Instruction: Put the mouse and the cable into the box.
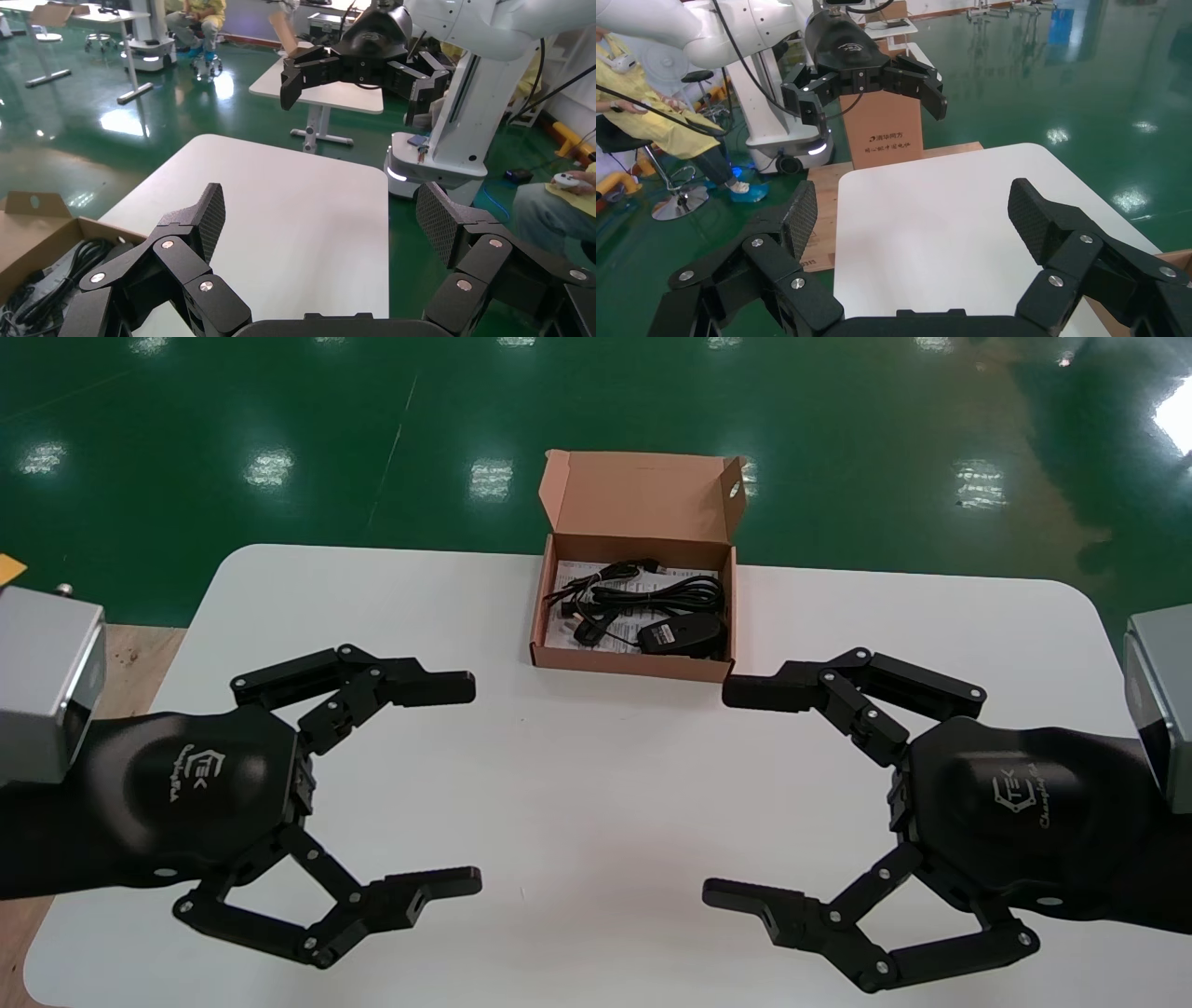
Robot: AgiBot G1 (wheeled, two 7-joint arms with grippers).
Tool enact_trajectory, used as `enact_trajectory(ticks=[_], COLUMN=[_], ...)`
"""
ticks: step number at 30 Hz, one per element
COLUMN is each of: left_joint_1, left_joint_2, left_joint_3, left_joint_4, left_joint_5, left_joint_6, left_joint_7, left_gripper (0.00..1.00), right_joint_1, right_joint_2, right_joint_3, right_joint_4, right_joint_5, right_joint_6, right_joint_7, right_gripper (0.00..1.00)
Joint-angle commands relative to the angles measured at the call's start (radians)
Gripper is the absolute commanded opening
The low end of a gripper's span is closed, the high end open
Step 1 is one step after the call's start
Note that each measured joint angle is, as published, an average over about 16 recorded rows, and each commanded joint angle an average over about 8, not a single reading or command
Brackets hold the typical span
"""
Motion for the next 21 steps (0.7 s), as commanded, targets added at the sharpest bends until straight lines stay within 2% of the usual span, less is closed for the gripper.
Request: enact_trajectory(ticks=[1,21], left_joint_1=[0.000,-0.001], left_joint_2=[0.000,0.002], left_joint_3=[0.000,0.002], left_joint_4=[0.001,0.002], left_joint_5=[0.000,0.001], left_joint_6=[0.000,-0.002], left_joint_7=[0.000,0.000], left_gripper=[1.00,1.00], right_joint_1=[0.000,0.002], right_joint_2=[0.000,0.000], right_joint_3=[0.000,-0.002], right_joint_4=[0.000,-0.002], right_joint_5=[0.000,-0.002], right_joint_6=[0.000,0.001], right_joint_7=[0.000,-0.001], right_gripper=[1.00,1.00])
